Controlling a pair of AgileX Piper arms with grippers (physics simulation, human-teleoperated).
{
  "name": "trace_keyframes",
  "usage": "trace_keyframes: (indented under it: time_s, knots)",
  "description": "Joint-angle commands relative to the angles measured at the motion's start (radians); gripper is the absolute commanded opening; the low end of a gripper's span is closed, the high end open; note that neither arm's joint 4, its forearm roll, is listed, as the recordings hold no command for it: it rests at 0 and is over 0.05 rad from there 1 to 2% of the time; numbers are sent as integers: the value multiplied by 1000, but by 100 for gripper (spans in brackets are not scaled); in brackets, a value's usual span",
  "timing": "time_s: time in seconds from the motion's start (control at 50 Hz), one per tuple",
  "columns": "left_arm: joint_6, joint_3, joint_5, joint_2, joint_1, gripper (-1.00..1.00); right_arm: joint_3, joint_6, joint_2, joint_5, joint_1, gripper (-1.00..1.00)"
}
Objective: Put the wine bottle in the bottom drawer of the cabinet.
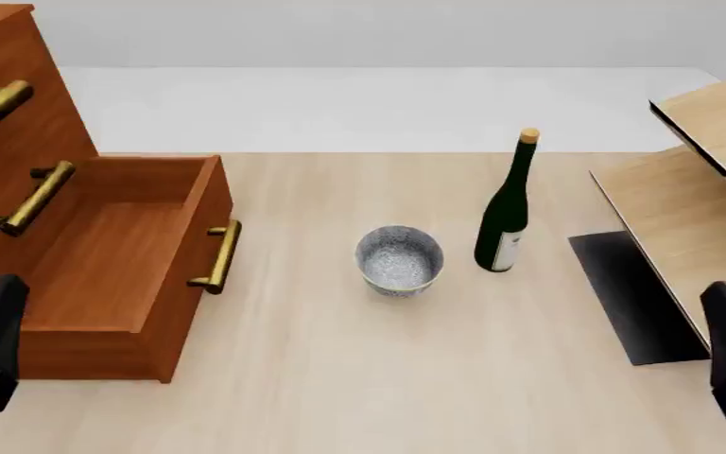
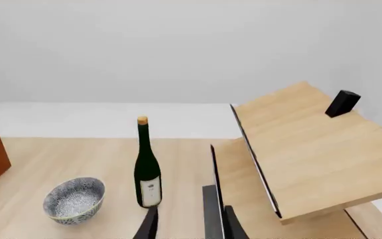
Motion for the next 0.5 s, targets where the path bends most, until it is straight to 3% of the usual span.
trace_keyframes:
  time_s: [0.02, 0.08, 0.16, 0.24, 0.3, 0.36, 0.44, 0.5]
  knots:
    - [-19, -54, 81, -28, 8, 100, 17, -2, 6, -15, 1, 100]
    - [43, -97, 81, 48, -6, 100, 18, -4, 11, -19, 5, 100]
    - [36, -171, 102, 120, -2, 100, 19, -11, 13, -18, 9, 100]
    - [77, -226, 113, 226, -24, 100, 18, -7, 10, -14, 9, 100]
    - [7, -305, 157, 337, -42, 100, 19, -5, 8, -11, 14, 100]
    - [51, -353, 186, 372, -43, 100, 19, -2, 10, -9, 14, 100]
    - [-12, -455, 260, 438, -68, 100, 19, -1, 13, -8, 15, 100]
    - [11, -509, 296, 497, -57, 100, 19, -2, 20, -11, 17, 100]
